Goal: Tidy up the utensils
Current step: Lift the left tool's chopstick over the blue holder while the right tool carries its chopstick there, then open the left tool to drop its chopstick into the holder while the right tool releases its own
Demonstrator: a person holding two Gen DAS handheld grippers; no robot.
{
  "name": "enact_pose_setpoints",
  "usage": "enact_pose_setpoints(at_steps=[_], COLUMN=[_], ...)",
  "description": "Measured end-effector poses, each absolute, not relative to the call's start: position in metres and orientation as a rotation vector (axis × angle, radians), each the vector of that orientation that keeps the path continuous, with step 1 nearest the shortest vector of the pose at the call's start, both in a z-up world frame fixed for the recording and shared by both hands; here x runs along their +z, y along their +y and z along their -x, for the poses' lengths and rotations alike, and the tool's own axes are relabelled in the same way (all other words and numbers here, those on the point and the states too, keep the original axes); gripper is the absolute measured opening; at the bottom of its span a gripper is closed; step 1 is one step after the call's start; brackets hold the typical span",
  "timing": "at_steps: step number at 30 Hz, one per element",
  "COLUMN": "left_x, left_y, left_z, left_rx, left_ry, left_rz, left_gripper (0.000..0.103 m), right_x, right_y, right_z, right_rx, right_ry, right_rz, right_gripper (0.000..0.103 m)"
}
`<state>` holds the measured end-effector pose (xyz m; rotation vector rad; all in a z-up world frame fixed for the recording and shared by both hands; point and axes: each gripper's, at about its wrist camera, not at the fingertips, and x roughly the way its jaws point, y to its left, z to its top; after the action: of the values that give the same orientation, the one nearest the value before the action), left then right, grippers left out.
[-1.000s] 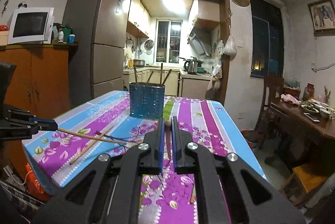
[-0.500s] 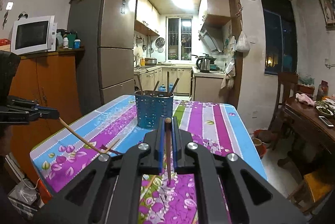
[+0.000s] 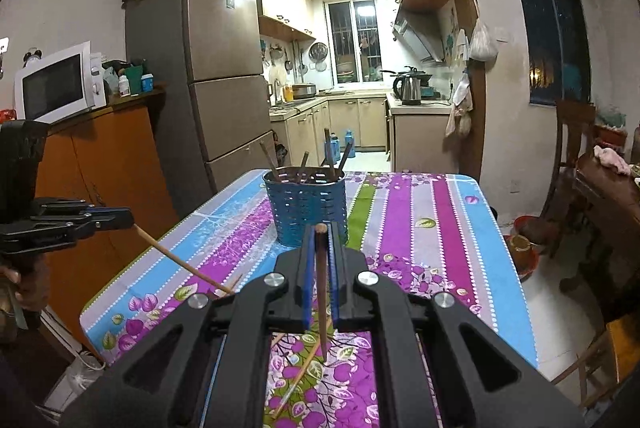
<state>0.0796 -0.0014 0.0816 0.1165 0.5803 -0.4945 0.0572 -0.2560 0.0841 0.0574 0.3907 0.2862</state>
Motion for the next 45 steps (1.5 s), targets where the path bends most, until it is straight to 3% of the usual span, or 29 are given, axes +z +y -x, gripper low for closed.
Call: enact_pose_setpoints(at_steps=[21, 33, 45], left_x=[0.215, 0.213, 0.180], left_y=[-0.003, -0.035, -0.040], left_z=[-0.172, -0.286, -0.346], left_rx=[-0.329, -0.385, -0.427], left_ry=[0.390, 0.539, 0.714], left_rz=[-0.257, -0.327, -0.296], left_gripper=[0.008, 0.008, 0.008], right_x=[0.245, 0.240, 0.209], right_y=[-0.243, -0.213, -0.195], right_z=[-0.141, -0.245, -0.295], right_rx=[0.314, 0.289, 0.284], right_ry=[0.153, 0.252, 0.354], right_rz=[-0.031, -0.001, -0.006], right_gripper=[0.005, 0.005, 0.005])
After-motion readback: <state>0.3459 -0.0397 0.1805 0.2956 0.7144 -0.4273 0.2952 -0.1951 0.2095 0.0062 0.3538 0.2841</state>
